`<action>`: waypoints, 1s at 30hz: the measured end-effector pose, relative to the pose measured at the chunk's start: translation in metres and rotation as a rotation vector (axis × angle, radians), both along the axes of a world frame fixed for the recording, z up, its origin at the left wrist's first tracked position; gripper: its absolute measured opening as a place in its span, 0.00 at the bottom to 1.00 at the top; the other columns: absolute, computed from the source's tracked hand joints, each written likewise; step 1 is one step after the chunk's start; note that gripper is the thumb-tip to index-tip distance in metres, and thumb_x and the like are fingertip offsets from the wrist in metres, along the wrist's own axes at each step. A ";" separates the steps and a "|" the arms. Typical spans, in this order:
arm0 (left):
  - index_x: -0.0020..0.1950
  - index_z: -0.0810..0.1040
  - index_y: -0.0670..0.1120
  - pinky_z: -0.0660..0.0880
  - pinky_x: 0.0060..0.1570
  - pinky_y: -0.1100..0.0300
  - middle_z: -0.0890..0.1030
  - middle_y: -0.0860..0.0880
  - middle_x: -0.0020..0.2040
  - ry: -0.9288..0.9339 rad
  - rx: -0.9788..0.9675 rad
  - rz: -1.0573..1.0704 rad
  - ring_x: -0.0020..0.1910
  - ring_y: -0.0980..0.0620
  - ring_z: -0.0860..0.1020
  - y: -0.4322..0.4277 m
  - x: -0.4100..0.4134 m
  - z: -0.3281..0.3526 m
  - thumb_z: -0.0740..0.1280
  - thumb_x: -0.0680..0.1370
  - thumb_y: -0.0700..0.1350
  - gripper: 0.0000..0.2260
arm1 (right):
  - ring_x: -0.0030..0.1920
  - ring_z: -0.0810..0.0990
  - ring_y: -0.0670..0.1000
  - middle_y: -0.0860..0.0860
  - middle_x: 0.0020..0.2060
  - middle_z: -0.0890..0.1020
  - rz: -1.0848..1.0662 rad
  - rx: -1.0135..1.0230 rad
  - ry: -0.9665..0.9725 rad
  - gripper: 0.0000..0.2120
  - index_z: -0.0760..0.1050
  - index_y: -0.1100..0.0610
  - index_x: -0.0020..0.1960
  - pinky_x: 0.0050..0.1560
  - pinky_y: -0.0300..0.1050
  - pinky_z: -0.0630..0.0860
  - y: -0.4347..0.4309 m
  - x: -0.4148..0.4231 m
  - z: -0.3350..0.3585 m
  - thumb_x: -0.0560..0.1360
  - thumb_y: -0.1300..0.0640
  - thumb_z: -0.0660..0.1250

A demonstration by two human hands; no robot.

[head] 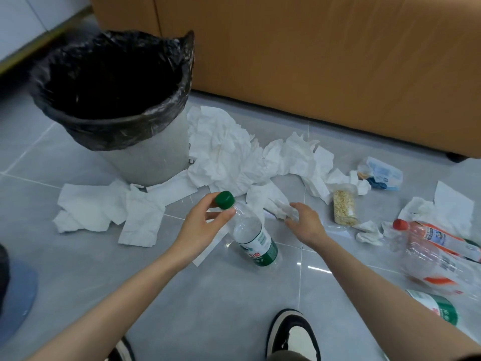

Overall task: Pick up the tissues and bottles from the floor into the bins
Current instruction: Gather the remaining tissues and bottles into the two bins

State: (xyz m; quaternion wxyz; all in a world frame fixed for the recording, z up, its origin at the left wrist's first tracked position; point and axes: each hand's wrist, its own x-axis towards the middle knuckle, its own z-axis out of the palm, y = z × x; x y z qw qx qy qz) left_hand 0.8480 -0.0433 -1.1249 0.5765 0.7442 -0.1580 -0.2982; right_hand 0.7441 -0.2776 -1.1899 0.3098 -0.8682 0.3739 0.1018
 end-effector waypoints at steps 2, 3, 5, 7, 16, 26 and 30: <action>0.55 0.75 0.59 0.76 0.58 0.52 0.80 0.62 0.52 0.006 0.002 0.013 0.50 0.60 0.79 0.001 0.001 0.000 0.69 0.75 0.49 0.10 | 0.67 0.66 0.58 0.55 0.68 0.70 0.005 -0.093 0.036 0.22 0.66 0.57 0.70 0.62 0.50 0.68 0.004 -0.001 -0.013 0.77 0.59 0.62; 0.55 0.75 0.59 0.76 0.58 0.51 0.80 0.62 0.52 0.009 0.002 0.019 0.50 0.59 0.79 0.001 0.001 0.000 0.69 0.75 0.49 0.10 | 0.65 0.66 0.57 0.54 0.67 0.70 0.025 -0.164 0.066 0.21 0.66 0.55 0.69 0.59 0.50 0.69 0.006 -0.002 -0.017 0.77 0.61 0.61; 0.55 0.76 0.59 0.76 0.58 0.50 0.80 0.62 0.52 0.012 -0.001 0.024 0.49 0.58 0.79 0.001 0.002 0.000 0.69 0.75 0.49 0.10 | 0.61 0.69 0.56 0.53 0.62 0.72 0.086 -0.303 0.133 0.20 0.66 0.53 0.66 0.50 0.48 0.70 0.009 -0.004 -0.021 0.75 0.63 0.62; 0.55 0.76 0.59 0.77 0.58 0.50 0.80 0.62 0.52 0.018 -0.009 0.026 0.50 0.57 0.80 0.002 0.002 0.002 0.69 0.75 0.50 0.10 | 0.56 0.72 0.56 0.53 0.57 0.75 0.114 -0.350 0.196 0.17 0.65 0.53 0.62 0.46 0.47 0.68 0.012 -0.006 -0.024 0.75 0.62 0.62; 0.56 0.76 0.54 0.81 0.42 0.57 0.78 0.51 0.56 0.052 -0.217 0.166 0.50 0.56 0.80 0.006 0.015 0.046 0.67 0.77 0.46 0.09 | 0.52 0.78 0.53 0.54 0.57 0.78 -0.361 0.092 -0.329 0.21 0.65 0.57 0.67 0.55 0.50 0.75 0.030 0.019 0.017 0.77 0.53 0.66; 0.56 0.72 0.51 0.80 0.43 0.56 0.78 0.47 0.58 -0.204 -0.603 0.473 0.56 0.51 0.79 0.046 0.077 0.147 0.66 0.73 0.51 0.13 | 0.42 0.81 0.46 0.56 0.56 0.80 -0.337 0.473 -0.738 0.20 0.71 0.61 0.66 0.38 0.36 0.77 0.043 0.116 0.128 0.77 0.55 0.67; 0.57 0.69 0.49 0.80 0.48 0.57 0.77 0.48 0.60 -0.196 -0.690 0.680 0.58 0.52 0.79 0.048 0.092 0.152 0.64 0.78 0.47 0.09 | 0.44 0.82 0.48 0.52 0.52 0.80 -0.217 0.620 -0.804 0.16 0.70 0.57 0.63 0.44 0.41 0.81 0.083 0.151 0.170 0.77 0.55 0.68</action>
